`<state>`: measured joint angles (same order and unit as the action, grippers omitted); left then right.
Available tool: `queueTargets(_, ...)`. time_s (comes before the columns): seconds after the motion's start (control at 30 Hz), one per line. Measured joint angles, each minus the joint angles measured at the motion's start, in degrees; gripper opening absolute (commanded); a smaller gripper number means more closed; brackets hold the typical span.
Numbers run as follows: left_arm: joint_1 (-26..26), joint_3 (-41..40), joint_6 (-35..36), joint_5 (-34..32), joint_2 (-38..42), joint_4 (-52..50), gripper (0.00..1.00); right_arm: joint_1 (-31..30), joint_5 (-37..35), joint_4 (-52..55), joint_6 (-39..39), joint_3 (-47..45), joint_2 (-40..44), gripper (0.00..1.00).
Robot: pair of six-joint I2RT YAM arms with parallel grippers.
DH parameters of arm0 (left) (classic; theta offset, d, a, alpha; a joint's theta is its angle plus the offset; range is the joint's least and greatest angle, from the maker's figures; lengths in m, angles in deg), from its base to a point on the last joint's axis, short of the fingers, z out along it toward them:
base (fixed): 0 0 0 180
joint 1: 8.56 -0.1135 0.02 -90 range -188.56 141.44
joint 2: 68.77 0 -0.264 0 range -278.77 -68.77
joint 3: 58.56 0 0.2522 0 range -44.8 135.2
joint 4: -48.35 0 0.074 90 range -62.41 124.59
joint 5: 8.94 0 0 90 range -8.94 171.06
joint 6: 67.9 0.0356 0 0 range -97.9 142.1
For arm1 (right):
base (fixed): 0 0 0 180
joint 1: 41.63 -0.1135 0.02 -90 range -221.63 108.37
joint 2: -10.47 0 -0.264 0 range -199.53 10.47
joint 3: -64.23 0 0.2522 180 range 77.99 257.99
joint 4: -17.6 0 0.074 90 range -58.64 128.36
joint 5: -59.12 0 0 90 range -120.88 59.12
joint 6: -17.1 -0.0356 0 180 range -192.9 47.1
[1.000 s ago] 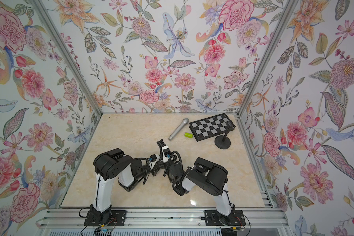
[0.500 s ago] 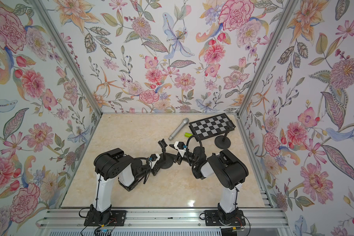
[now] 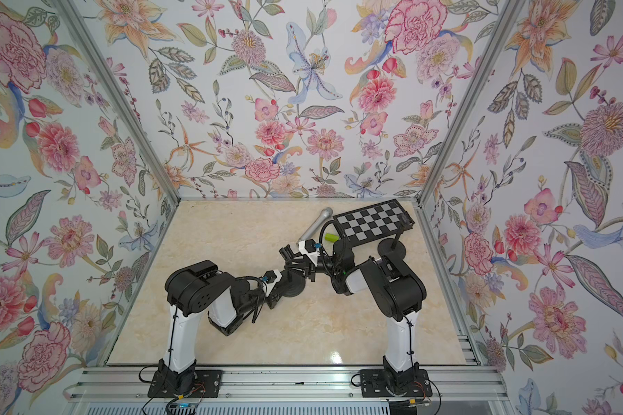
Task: Assemble a microphone stand
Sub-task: Screw the microphone stand pole into the microphone stand base.
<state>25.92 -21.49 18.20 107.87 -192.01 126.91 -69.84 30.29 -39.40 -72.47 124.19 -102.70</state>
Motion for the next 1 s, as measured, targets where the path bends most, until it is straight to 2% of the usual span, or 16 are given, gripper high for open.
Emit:
queueTargets(0.13,-0.04,0.09,-0.02,-0.07,0.02,0.0,0.31,-0.24,-1.64,0.72,0.61,0.37,0.0,0.0)
queueTargets(0.23,-0.04,0.09,-0.22,-0.13,-0.04,0.0,0.31,-1.29,-4.46,0.74,0.57,0.11,0.17,0.0)
queueTargets(0.3,-0.04,0.11,-0.42,-0.17,-0.04,0.0,0.31,-2.73,-9.49,-0.11,0.5,-1.73,1.31,0.0)
queueTargets(0.4,-0.15,0.09,-0.42,-0.37,0.02,0.0,0.31,-8.44,-28.46,-5.66,-0.52,-8.24,3.98,0.0)
queueTargets(0.47,-0.15,-0.07,-0.48,-0.5,0.09,0.0,0.31,-15.45,-48.54,-11.52,-0.63,-12.55,4.42,0.0)
queueTargets(0.57,-0.15,0.0,-0.66,-0.5,0.0,0.0,0.32,-24.87,-74.36,-16.35,-0.09,-14.03,2.91,0.0)
queueTargets(0.67,-0.15,0.0,-0.66,-0.55,0.02,0.0,0.32,-30.08,-89.11,-18.38,-0.02,-12.87,0.98,0.0)
queueTargets(0.73,-0.15,-0.02,-0.87,-0.63,-0.02,0.0,0.32,-31.06,-92.54,-18.75,-0.07,-12.59,0.66,0.0)
queueTargets(0.8,-0.15,0.0,-1.05,-0.66,-0.04,0.02,0.32,-30.84,-92.28,-18.82,-0.02,-12.61,0.68,0.0)
queueTargets(0.83,-0.15,0.0,-1.05,-0.66,-0.02,0.0,0.32,-30.29,-90.95,-18.78,0.13,-12.87,0.87,0.08)
queueTargets(0.87,-0.15,0.0,-1.05,-0.66,-0.02,0.0,0.32,-29.27,-88.54,-18.53,0.07,-13.44,1.49,0.24)
queueTargets(0.93,-0.26,-0.02,-1.05,-0.7,0.02,0.0,0.32,-26.27,-81.09,-16.72,-0.55,-15.06,3.69,0.43)
queueTargets(1.0,-0.26,0.0,-1.07,-0.7,-0.04,0.0,0.32,-21.66,-69.68,-12.72,-0.87,-16.09,6.27,0.52)
